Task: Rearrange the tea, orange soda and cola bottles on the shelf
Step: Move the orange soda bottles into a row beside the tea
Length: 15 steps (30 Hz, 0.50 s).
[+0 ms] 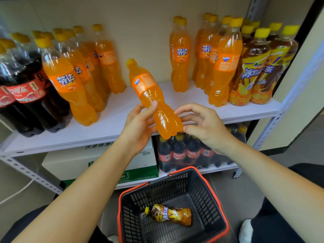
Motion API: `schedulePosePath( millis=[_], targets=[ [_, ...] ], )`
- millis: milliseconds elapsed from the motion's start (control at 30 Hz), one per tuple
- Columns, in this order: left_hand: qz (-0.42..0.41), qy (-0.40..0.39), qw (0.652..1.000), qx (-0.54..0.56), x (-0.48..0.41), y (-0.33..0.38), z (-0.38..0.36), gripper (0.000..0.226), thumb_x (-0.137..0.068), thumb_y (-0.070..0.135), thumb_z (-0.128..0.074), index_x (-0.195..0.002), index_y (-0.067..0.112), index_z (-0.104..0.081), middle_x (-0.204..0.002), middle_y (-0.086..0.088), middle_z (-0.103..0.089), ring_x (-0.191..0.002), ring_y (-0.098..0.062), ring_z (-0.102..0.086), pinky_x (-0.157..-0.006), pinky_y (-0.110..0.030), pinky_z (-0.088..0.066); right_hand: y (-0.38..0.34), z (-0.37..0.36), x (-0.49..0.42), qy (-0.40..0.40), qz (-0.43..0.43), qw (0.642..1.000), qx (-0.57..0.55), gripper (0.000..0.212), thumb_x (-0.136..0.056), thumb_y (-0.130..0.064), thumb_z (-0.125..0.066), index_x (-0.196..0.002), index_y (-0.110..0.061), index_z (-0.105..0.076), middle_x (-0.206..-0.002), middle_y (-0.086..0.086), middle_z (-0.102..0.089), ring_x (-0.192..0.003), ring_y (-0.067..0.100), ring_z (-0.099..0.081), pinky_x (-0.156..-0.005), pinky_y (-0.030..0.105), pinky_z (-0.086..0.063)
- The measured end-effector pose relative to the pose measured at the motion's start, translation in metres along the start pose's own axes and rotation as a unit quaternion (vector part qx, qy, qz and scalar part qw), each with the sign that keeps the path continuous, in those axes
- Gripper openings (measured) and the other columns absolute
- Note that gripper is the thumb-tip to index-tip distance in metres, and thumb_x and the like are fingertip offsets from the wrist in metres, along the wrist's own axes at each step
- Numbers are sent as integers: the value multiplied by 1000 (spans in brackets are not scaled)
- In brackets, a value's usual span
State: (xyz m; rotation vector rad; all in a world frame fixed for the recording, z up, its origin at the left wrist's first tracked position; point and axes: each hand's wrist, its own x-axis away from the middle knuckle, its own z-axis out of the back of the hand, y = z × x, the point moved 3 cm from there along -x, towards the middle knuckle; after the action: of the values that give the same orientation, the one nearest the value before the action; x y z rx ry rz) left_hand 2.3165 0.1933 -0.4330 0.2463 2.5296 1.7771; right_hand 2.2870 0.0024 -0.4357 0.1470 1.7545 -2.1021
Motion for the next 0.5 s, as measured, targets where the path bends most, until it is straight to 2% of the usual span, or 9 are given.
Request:
schedulePosePath(
  millis=[100, 233, 333, 500],
  targets=[
    [-32, 2, 999, -39, 2, -3, -1, 59, -83, 28, -75, -135, 11, -53, -111, -8, -77, -98, -24, -75, -76, -37, -60, 4, -1, -1, 8, -30, 1000, -6, 33, -82, -15, -78, -112, -24, -66, -115, -3, -71, -102, 16, -71, -89, 44, -61],
    [-79, -6, 994, -71, 3, -3, -3, 47, -90, 17, -74, -130, 14, -52, -108, -9, -78, -97, -26, -76, -72, -32, -60, 6, -8, 0, 12, -40, 998, 48, 53, -82, -26, -86, -128, -28, -59, -120, -8, -67, -105, 10, -70, -92, 39, -60],
    [-107, -6, 990, -87, 6, -2, -7, 53, -83, 22, -78, -129, 17, -52, -109, -9, -78, -98, -27, -76, -74, -35, -62, 7, -11, 0, 15, -40, 996, 82, 61, -82, -30, -85, -135, -30, -55, -121, -10, -65, -105, 8, -68, -92, 34, -59],
    [-151, -5, 979, -140, 10, 1, -13, 64, -78, 25, -82, -133, 16, -52, -109, -8, -78, -98, -28, -76, -82, -45, -63, 7, -19, -2, 55, -23, 992, 110, 56, -79, -37, -87, -127, -30, -59, -112, -12, -69, -99, 3, -68, -82, 21, -58]
  ],
)
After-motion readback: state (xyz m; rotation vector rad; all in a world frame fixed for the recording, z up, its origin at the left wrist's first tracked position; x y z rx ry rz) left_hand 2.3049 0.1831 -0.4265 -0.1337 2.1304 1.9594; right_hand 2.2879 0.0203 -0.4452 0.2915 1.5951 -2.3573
